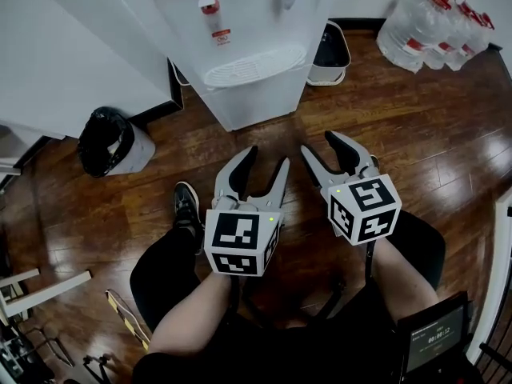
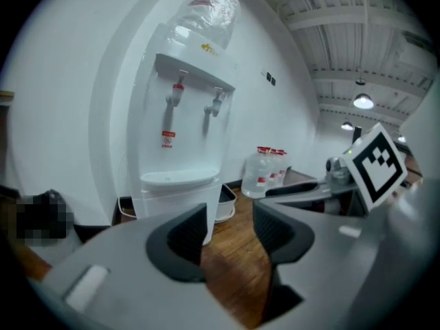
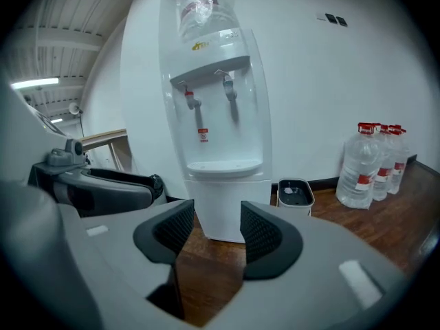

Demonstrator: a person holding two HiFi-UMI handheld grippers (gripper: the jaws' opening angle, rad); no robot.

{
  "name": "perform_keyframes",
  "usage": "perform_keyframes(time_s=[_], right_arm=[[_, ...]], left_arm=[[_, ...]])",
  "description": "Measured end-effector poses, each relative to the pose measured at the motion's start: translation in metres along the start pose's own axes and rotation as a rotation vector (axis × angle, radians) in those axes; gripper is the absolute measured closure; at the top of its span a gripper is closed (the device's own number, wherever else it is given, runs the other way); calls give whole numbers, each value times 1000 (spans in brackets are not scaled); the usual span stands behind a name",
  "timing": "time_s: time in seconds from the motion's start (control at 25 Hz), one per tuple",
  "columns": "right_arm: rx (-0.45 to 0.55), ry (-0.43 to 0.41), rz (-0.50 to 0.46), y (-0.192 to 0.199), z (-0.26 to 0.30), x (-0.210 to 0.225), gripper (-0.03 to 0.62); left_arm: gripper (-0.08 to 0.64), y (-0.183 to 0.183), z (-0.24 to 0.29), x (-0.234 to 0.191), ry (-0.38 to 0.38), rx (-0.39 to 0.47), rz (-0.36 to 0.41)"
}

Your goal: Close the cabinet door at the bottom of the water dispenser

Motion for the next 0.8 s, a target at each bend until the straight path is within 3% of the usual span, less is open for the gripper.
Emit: perform_keyframes(time_s=[0.2,0.56,0.8], right_arm=[[48,3,9,-2,-28,-14,390],[65,-17,-69,23,-67,-43,396],[82,-15,-64,30,-86,-45,399]], left_arm=[[331,22,-20,17,7,-4,5],[331,10,-61,47,5,127,56],[331,8,-79,62,24,180,5]])
Point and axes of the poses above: the fingertips, and each gripper's own axes: z forward along the fingers, x to its right, y out of its underside, the point moved 2 cm from there along -z, backward along the fingers, and after that the axes turned 9 degrees about x, right-handed, at the moved point
